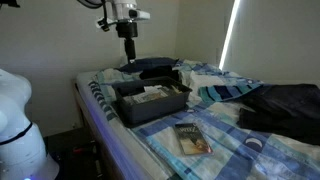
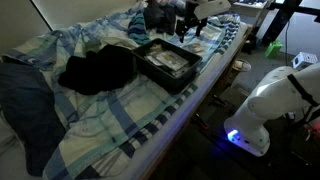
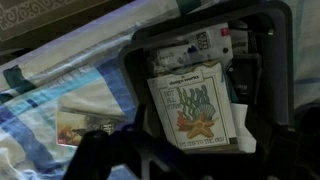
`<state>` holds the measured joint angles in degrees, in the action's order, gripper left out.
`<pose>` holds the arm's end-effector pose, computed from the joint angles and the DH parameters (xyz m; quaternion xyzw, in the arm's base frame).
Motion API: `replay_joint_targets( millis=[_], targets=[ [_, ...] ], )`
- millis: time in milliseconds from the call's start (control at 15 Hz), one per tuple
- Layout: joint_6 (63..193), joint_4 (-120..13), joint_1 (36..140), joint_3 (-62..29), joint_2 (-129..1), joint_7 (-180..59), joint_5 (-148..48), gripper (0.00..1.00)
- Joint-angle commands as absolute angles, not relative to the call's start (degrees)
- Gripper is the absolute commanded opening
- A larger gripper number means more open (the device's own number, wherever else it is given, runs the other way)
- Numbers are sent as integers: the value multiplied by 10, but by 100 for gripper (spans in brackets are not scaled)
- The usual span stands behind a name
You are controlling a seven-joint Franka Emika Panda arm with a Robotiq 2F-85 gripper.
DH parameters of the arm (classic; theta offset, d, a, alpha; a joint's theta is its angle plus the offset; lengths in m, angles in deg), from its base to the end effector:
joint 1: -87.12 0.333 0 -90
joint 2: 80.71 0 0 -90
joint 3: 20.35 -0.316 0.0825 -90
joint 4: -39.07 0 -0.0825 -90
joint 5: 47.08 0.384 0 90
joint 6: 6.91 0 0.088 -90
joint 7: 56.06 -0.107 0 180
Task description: Take the package out of the box
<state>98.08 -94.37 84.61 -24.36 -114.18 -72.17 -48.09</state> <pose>0.3842 0.0129 0.5574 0.9902 -0.1300 0.0468 0.0212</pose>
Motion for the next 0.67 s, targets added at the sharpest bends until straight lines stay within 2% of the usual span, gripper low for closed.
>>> replay_joint_targets(
  millis=[0,600],
  targets=[
    [980,-943,845,-244,-1141,-721,-481,100],
    [980,-929,858,-277,-1137,-727,-509,100]
  ],
)
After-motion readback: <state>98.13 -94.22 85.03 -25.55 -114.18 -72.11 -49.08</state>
